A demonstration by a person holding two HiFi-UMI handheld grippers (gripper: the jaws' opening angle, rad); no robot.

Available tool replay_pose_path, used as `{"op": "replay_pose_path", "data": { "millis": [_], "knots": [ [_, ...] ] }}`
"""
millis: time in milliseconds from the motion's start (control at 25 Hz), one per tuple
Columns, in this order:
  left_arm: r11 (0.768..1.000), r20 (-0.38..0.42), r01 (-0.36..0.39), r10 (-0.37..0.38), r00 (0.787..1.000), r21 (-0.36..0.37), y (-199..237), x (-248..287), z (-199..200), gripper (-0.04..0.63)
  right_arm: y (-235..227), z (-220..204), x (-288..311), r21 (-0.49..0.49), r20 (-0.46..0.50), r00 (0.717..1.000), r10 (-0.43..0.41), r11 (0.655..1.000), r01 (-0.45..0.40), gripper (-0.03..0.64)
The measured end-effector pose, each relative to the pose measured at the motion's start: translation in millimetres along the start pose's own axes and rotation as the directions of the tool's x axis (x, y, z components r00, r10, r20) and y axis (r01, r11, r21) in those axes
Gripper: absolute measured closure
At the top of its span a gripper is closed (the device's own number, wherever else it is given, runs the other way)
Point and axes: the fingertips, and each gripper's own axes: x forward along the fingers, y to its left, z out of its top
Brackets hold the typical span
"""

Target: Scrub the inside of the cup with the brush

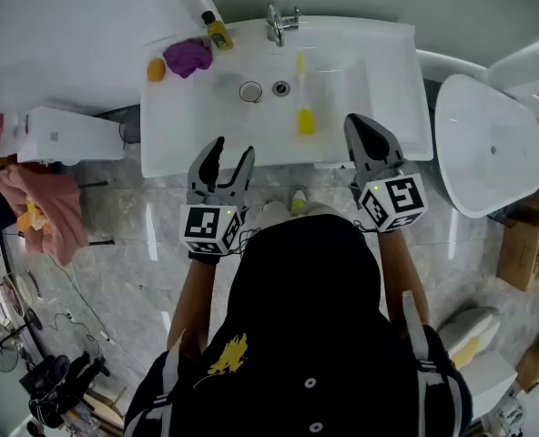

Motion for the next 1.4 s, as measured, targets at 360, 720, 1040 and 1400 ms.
{"op": "replay_pose_path", "data": {
  "millis": [360, 720, 1040, 1400],
  "knots": [
    [1.0, -0.044, -0.016, 0.016, 0.999, 0.021, 4, 17, -6, 0.347, -22, -26, 4, 0.072, -0.068, 0.997, -0.023, 0.997, 0.028, 0.589],
    [0.997, -0.035, -0.062, 0.061, 0.998, -0.055, 50, 40, -25, 0.319, -20, -66, 62, 0.123, -0.249, 0.967, 0.053, 0.992, -0.022, 0.451],
    [0.995, -0.067, 0.045, -0.051, 0.996, -0.095, 83, 76, -51, 0.218, 11, -65, 107, 0.145, -0.334, 0.94, 0.068, 0.989, -0.02, 0.305],
    [0.982, -0.045, 0.168, -0.172, 0.984, -0.087, 123, 111, -50, 0.209, -9, -52, 137, 0.088, -0.324, 0.94, -0.108, 0.986, 0.143, 0.304]
  ]
}}
